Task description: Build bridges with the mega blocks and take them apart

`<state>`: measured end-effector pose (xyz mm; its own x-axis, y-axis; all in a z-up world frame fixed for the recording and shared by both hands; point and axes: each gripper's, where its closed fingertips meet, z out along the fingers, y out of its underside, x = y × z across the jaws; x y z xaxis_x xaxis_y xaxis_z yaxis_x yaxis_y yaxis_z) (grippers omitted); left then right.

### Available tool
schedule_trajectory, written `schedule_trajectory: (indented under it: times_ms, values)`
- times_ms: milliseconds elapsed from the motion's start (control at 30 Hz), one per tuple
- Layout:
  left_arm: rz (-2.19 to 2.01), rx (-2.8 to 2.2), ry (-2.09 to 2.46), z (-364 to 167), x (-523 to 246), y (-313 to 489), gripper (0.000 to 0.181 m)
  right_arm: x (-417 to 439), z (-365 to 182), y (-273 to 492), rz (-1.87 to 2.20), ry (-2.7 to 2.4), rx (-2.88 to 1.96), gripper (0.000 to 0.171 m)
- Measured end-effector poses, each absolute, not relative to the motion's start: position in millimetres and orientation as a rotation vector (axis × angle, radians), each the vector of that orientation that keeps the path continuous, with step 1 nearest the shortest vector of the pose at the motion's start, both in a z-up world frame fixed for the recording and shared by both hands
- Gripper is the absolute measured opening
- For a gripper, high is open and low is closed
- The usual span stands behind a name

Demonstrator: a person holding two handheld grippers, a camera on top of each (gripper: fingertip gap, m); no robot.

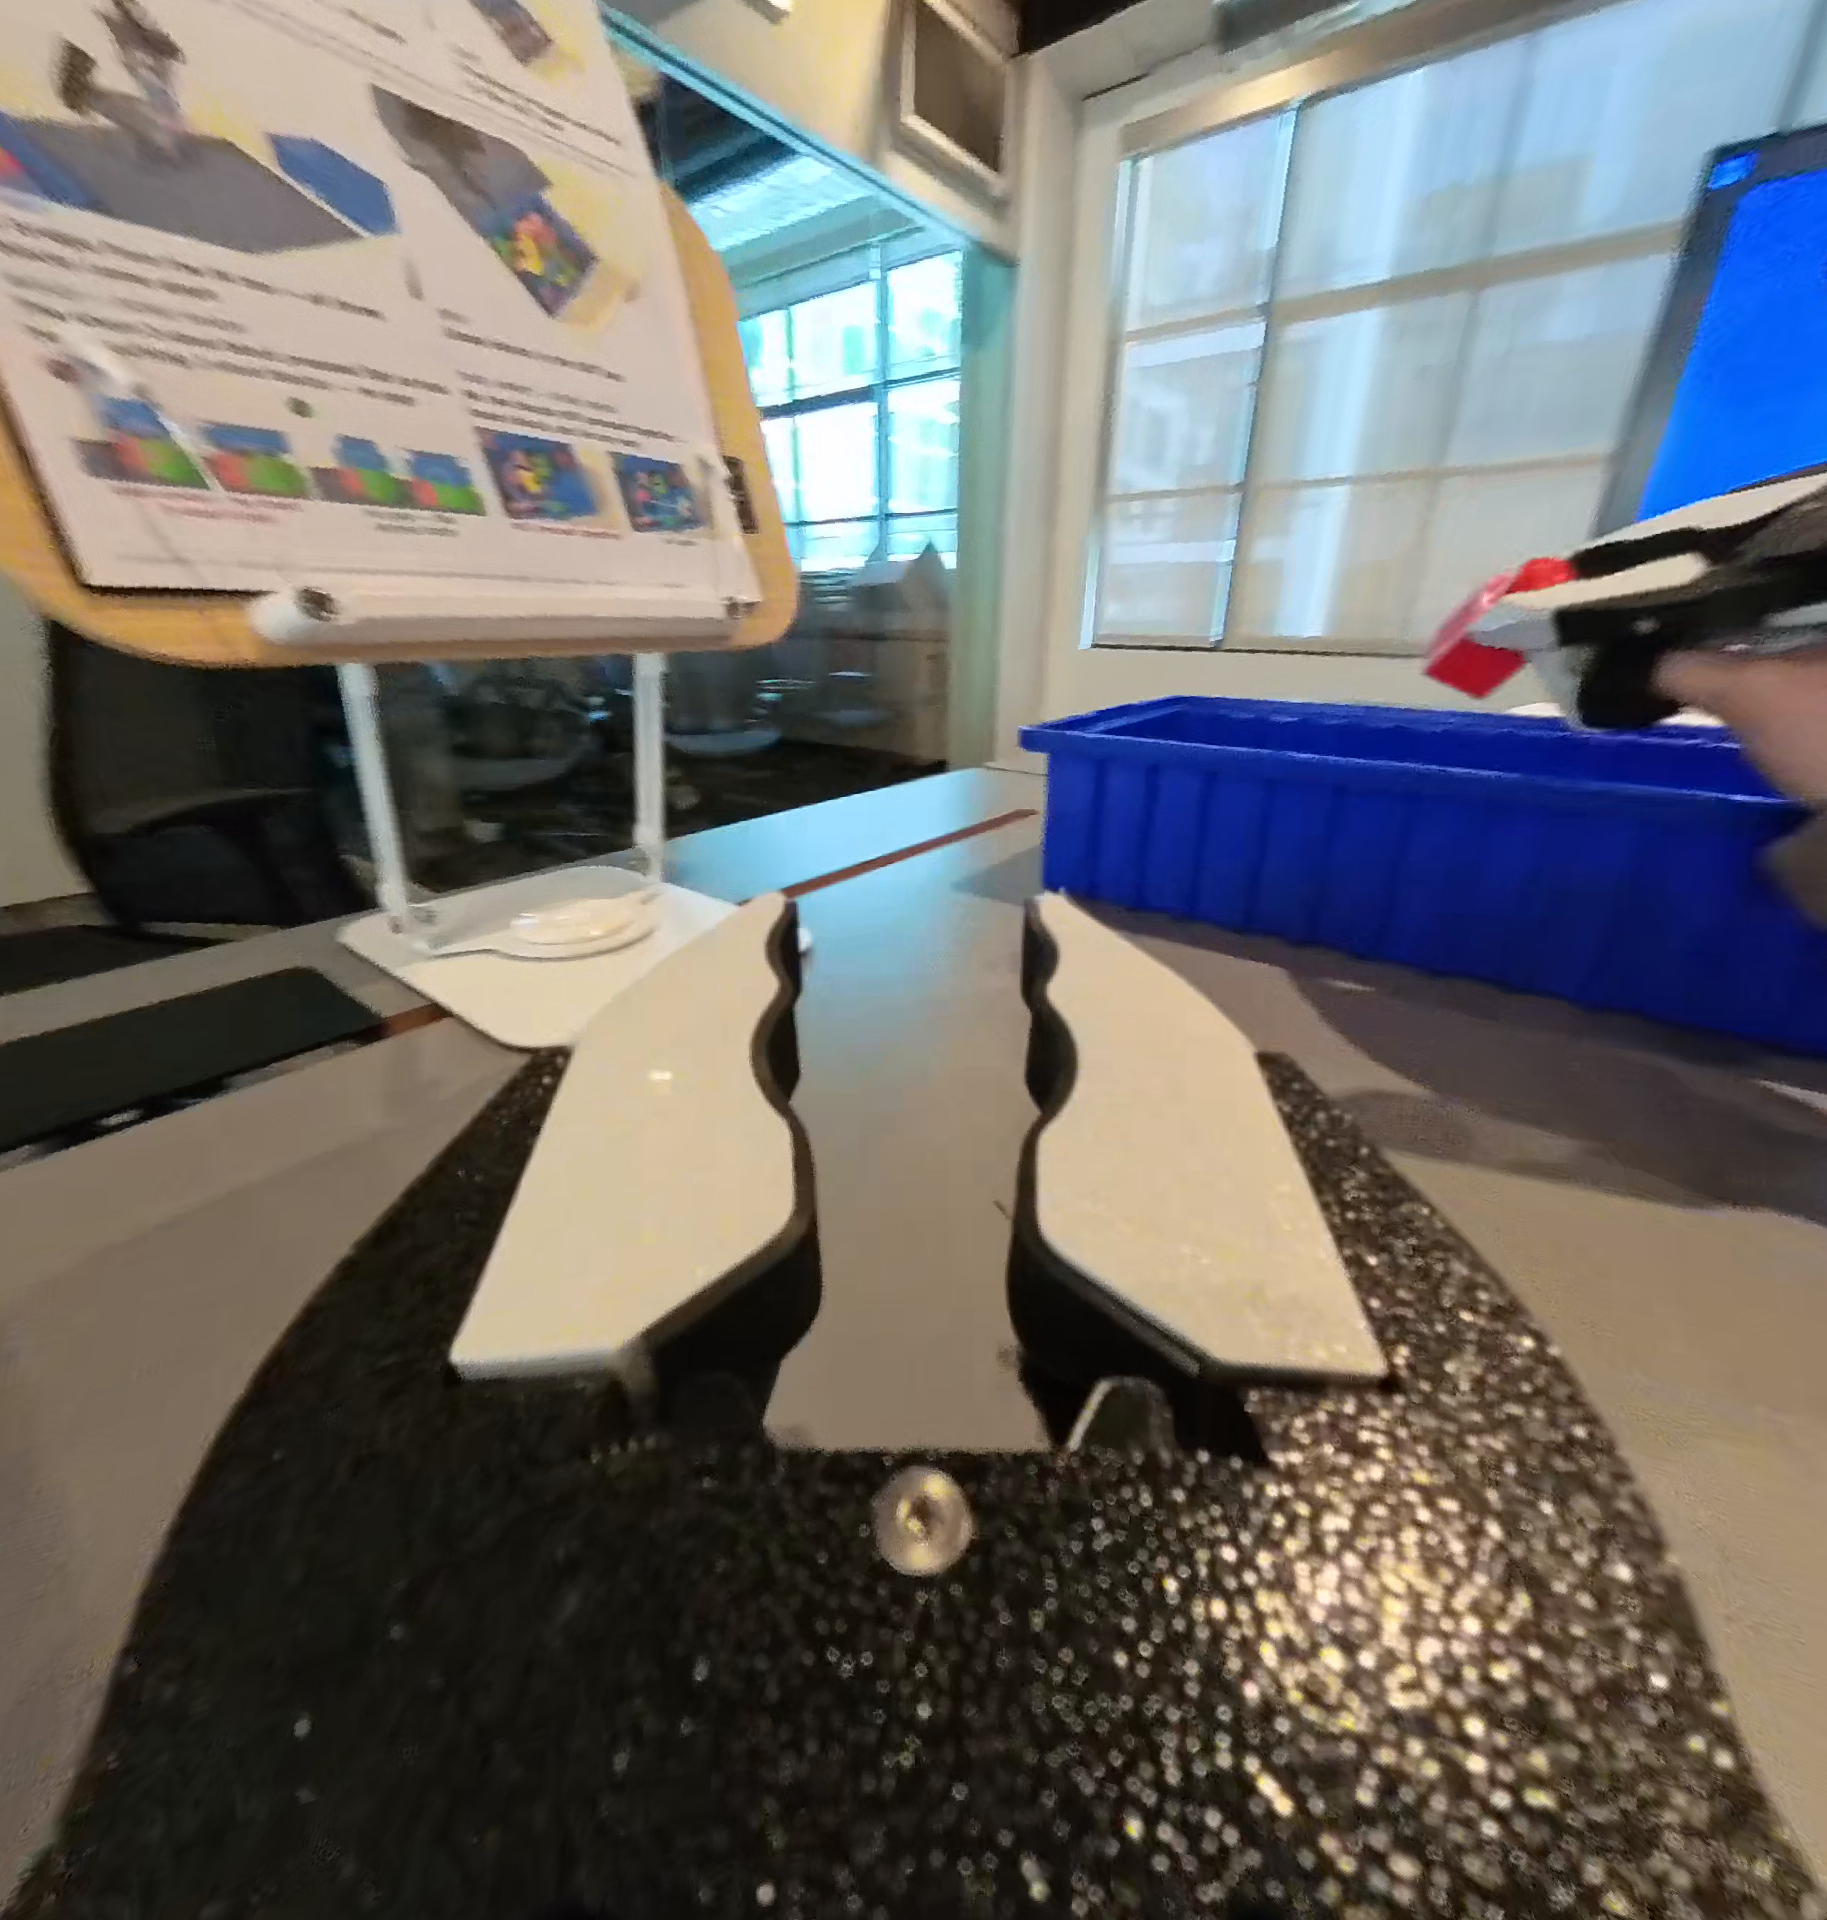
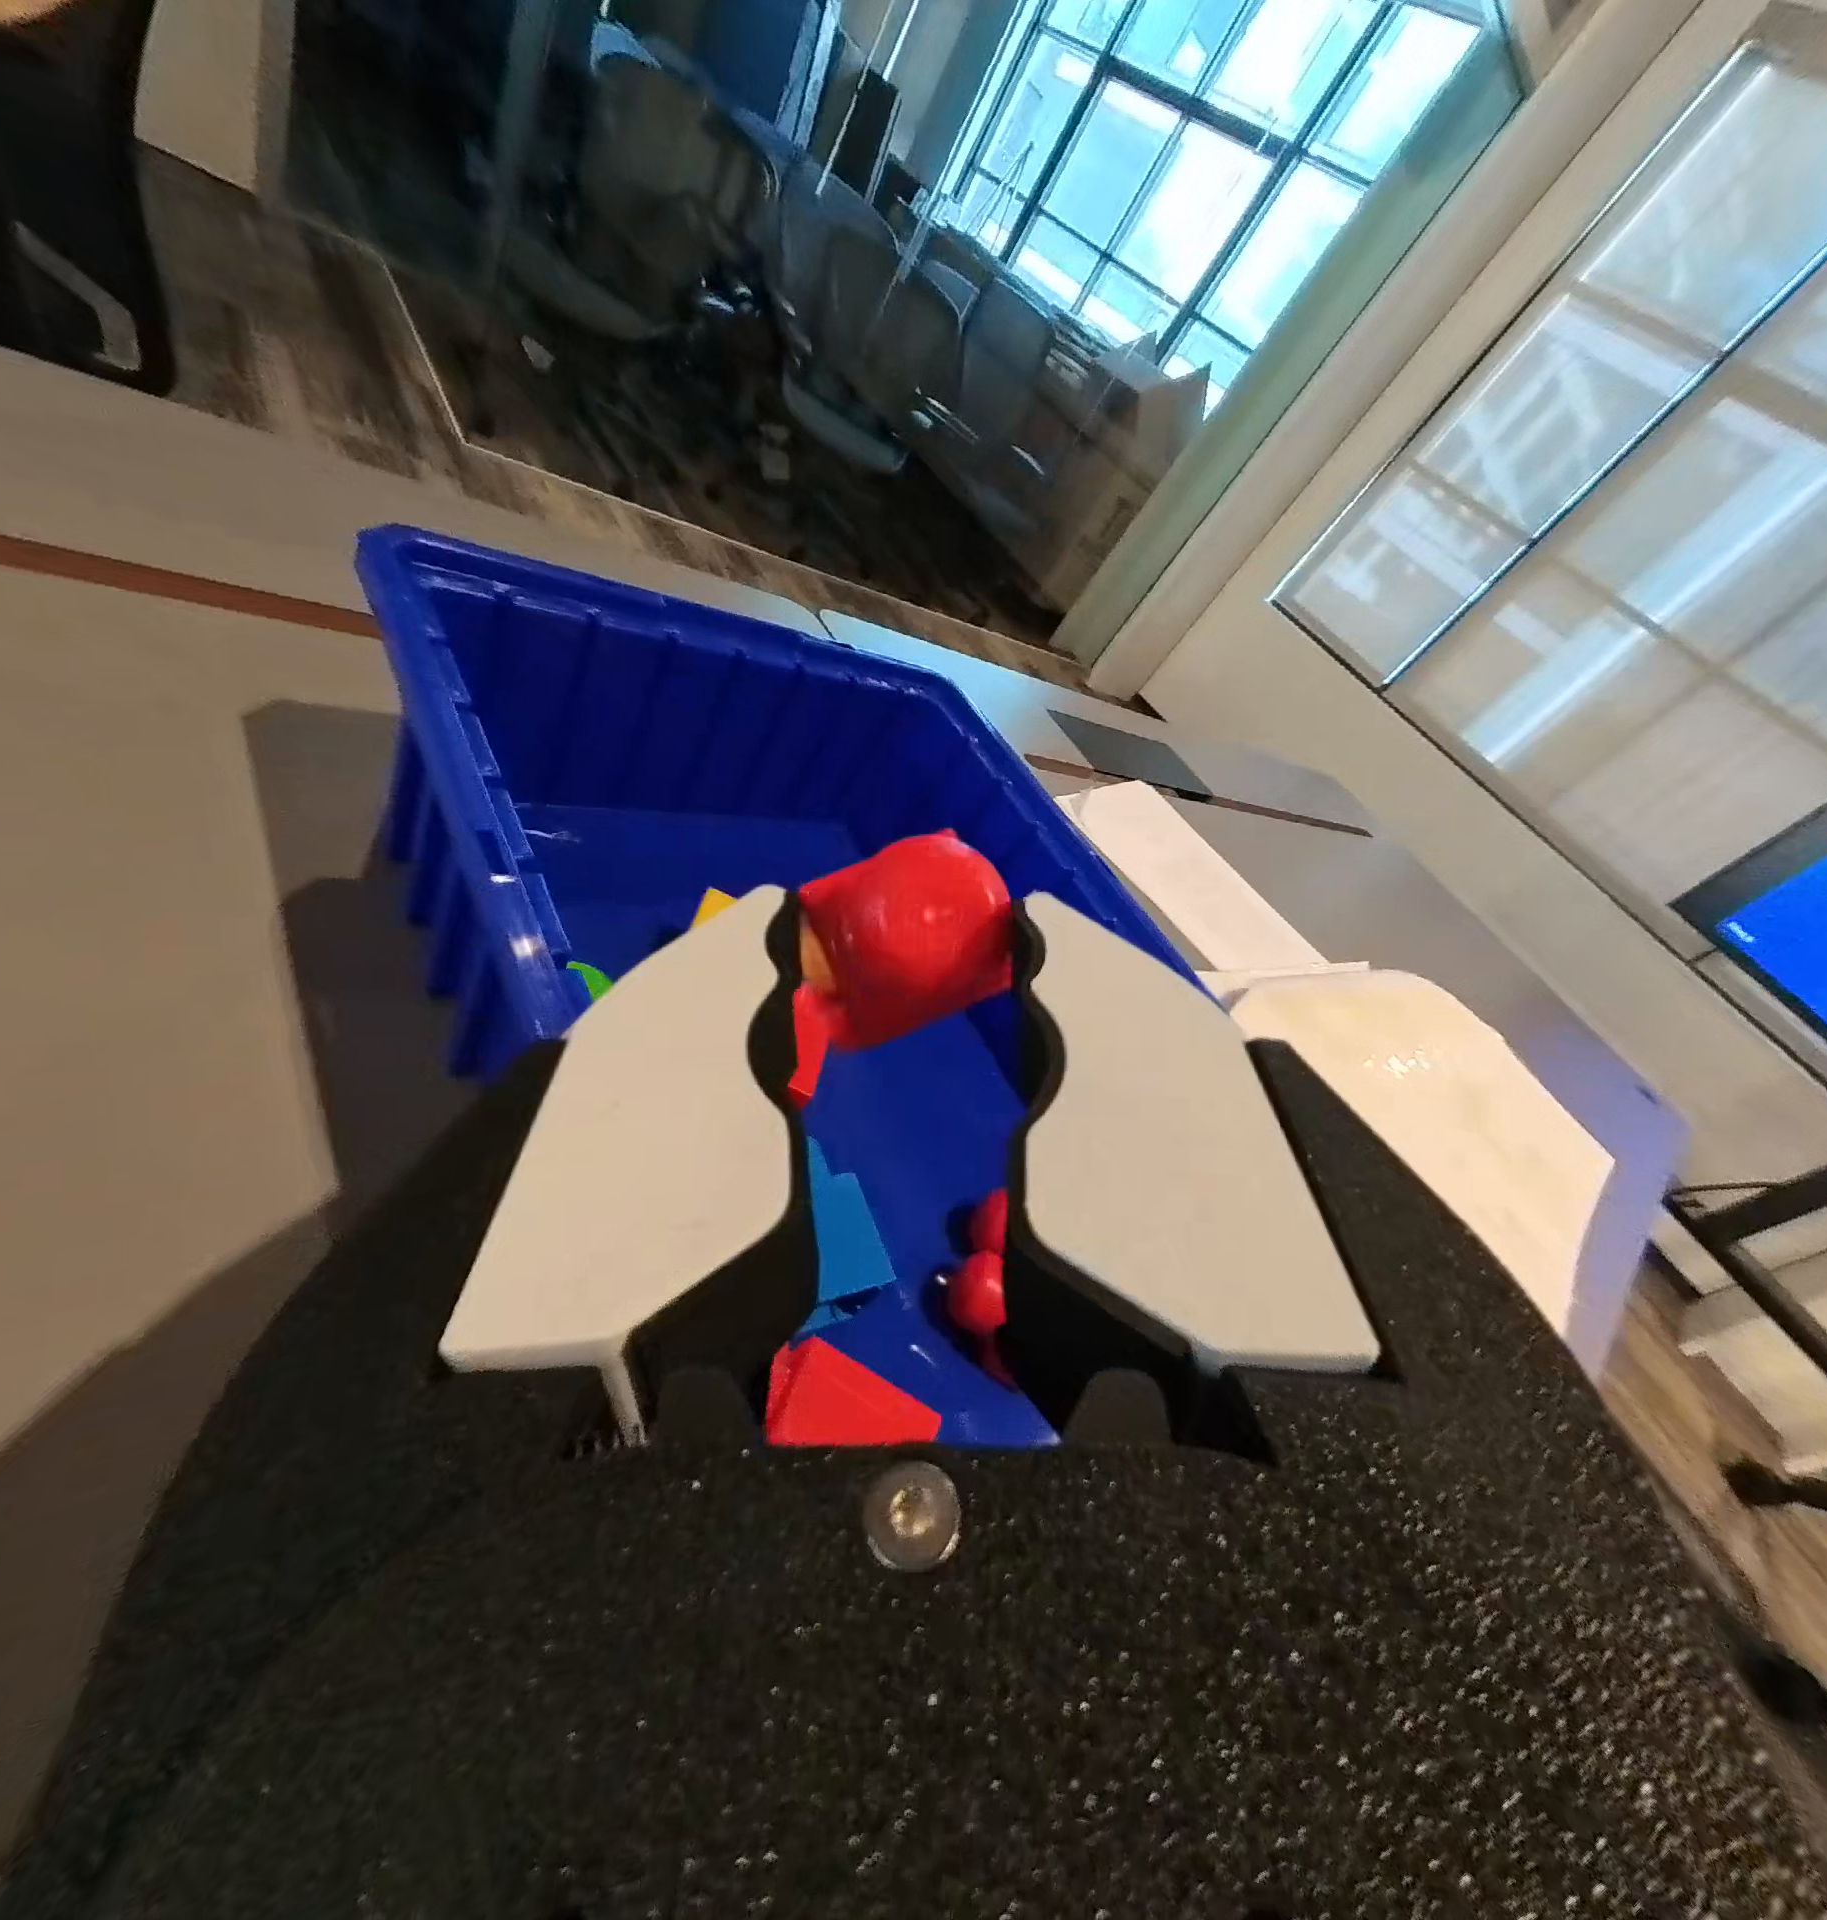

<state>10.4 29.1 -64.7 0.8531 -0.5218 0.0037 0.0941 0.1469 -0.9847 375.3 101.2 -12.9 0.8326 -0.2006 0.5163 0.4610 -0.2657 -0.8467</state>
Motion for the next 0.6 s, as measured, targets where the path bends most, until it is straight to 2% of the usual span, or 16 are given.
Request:
schedule_trajectory:
  times_ms: [367, 600]
  values:
    - [-0.325, -1.505, 0.230, -80, -15, 46, 0.028, 362, -7, 102, -0.650, -0.249, -1.662, 0.047]
    - [-0.320, -1.508, 0.241, -80, -13, 46, 0.027, 292, 3, 101, -0.453, -0.465, -1.475, 0.042]
